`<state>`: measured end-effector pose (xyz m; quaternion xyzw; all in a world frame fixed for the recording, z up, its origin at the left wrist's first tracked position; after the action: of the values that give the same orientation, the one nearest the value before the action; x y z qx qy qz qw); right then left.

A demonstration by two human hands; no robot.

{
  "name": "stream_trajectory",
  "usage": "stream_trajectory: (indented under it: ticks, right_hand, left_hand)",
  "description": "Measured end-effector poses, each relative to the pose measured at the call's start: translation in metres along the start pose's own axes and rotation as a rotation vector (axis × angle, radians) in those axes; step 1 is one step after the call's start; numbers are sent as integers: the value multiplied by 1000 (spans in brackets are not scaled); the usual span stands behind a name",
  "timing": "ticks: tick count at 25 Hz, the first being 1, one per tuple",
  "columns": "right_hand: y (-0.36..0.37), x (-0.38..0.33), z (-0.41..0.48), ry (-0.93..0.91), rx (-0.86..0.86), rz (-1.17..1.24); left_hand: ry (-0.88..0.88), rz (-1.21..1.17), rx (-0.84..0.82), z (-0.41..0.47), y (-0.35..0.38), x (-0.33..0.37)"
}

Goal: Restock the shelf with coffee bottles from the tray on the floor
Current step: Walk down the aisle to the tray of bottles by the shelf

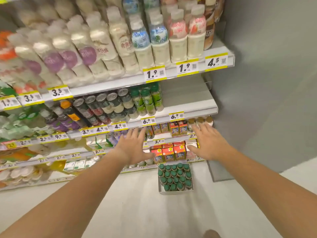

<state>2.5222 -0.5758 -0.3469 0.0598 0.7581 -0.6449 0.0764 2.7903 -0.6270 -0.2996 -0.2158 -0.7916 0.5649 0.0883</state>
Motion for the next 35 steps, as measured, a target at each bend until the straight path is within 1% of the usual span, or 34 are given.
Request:
stream_trajectory:
  ticks: [3, 6, 10, 12, 16, 21, 24, 27, 30, 32, 35]
  right_hand:
    - [70, 3, 15, 61, -48, 20]
    - [154, 17, 31, 116, -111, 38]
    - [283, 45, 57, 170, -187, 49]
    - [345, 63, 70, 191, -194, 61]
    - [456, 98, 93, 195, -177, 51]
    - [584, 139, 112, 206, -237, 7]
    - [630, 165, 117, 170, -266, 14]
    - [666, 174, 121, 115, -272, 184]
    - [681, 172, 127, 71, -206, 352]
    - [684, 172, 132, 96, -146, 433]
    - [690, 165, 139, 221, -95, 610]
  left_hand:
    - [61, -58, -57, 47, 68, -9]
    - [100, -56, -54, 91, 143, -8]
    - [135, -69, -65, 153, 275, -3]
    - [160, -57, -78, 181, 346, 2]
    - [186, -48, -66, 226, 465, 11]
    - [175, -119, -43, 273, 588, 8]
    - [148, -130, -36, 290, 629, -10]
    - [130, -259, -12, 305, 661, -17]
    - [170, -366, 14, 318, 688, -12]
    - [125, -515, 37, 324, 702, -14]
    - [88, -697, 97, 328, 722, -16]
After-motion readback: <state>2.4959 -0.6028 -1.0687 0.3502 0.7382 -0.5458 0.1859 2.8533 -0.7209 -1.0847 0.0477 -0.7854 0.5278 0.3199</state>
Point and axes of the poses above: each hand's wrist, its own z-axis towards the middle knuckle, its own y-axis out of the palm, x = y × z, the point moved 4 cm from there along z, towards the middle knuckle
